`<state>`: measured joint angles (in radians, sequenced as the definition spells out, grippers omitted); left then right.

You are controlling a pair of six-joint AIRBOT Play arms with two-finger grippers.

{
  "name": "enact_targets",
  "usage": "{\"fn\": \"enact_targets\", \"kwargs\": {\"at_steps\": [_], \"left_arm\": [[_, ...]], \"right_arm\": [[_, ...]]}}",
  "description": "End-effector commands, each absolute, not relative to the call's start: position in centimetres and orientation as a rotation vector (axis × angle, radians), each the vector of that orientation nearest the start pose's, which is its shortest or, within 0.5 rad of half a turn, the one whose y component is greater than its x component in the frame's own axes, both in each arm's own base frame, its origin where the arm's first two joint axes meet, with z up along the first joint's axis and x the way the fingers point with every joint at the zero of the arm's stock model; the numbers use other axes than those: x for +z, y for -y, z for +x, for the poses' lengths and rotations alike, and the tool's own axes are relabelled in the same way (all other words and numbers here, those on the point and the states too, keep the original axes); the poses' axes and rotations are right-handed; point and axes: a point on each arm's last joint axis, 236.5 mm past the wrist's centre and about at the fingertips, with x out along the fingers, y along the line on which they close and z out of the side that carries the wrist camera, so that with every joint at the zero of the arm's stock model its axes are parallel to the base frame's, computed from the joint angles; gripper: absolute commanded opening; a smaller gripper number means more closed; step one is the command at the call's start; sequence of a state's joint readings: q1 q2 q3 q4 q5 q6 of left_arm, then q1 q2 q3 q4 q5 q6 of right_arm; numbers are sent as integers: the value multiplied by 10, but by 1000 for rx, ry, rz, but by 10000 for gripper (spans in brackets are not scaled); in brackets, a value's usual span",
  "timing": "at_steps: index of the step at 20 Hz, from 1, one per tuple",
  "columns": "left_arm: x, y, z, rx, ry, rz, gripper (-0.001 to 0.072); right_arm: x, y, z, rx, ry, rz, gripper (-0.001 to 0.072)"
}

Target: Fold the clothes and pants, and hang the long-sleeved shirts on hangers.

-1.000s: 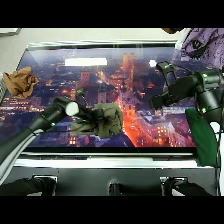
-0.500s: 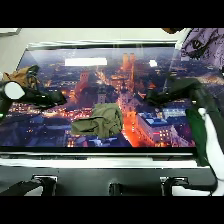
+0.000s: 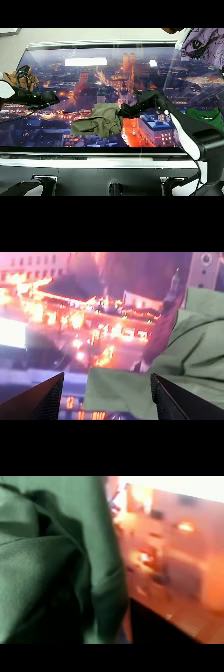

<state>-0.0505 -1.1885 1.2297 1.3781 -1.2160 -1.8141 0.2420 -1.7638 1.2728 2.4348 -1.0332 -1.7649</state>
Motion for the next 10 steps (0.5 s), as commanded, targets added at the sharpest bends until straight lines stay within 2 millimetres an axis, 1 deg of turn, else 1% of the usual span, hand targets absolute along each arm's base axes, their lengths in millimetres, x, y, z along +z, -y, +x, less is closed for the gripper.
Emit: {"fn": "enact_targets", "kwargs": {"at_steps": [1, 2, 3, 4, 6, 8, 10], "left_arm": [[54, 51, 363, 20, -1268, -373, 616], [42, 42, 358, 30, -1289, -375, 618], [27, 37, 353, 15, -1307, -401, 618], [12, 42, 350, -36, -1312, -463, 618], [-17, 60, 341, -162, -1309, -585, 615], [-46, 72, 327, -220, -1332, -623, 608], [-70, 84, 313, -250, -1381, -634, 607]], "right_arm": [[-90, -267, 401, 572, -1450, 593, 76], [-89, -263, 403, 567, -1444, 595, 26], [-85, -259, 405, 565, -1437, 596, 25], [-80, -256, 407, 564, -1426, 593, 25], [-70, -247, 412, 558, -1398, 570, 26], [-61, -243, 414, 560, -1372, 548, 26], [-53, -242, 415, 572, -1352, 527, 25]]}}
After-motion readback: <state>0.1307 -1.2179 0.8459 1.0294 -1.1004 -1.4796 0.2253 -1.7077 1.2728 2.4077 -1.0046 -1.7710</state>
